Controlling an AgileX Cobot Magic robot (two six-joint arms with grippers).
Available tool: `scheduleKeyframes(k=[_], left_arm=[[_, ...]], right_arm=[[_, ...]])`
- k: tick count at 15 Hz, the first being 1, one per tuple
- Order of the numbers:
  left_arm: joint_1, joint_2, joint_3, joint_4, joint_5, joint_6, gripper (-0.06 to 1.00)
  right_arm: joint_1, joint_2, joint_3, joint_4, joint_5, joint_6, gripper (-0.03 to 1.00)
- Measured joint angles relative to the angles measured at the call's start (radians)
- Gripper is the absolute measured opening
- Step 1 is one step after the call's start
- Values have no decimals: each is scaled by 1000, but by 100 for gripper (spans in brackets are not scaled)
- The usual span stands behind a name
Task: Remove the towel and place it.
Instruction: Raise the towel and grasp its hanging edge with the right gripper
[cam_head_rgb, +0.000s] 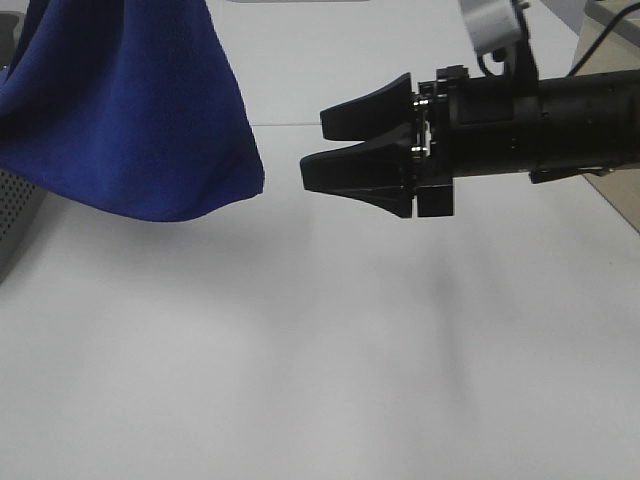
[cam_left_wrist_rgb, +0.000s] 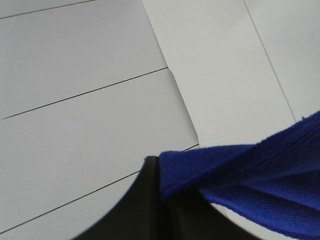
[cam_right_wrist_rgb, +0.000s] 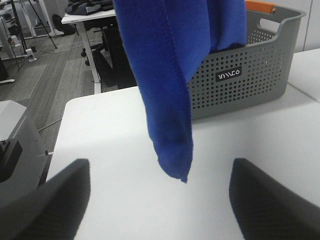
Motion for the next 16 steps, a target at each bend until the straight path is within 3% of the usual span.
scheduleKeyframes(k=[7,10,12,16], left_arm=[[0,0,0,0,0,0,0],[0,0,0,0,0,0,0],[0,0,0,0,0,0,0],[0,0,0,0,0,0,0]], right_arm=[[183,188,-237,0,-18,40,75],[199,209,-256,0,-19,74,74],[198,211,-256,-3,-22,100,58],[198,211,-256,-9,-27,156,3]])
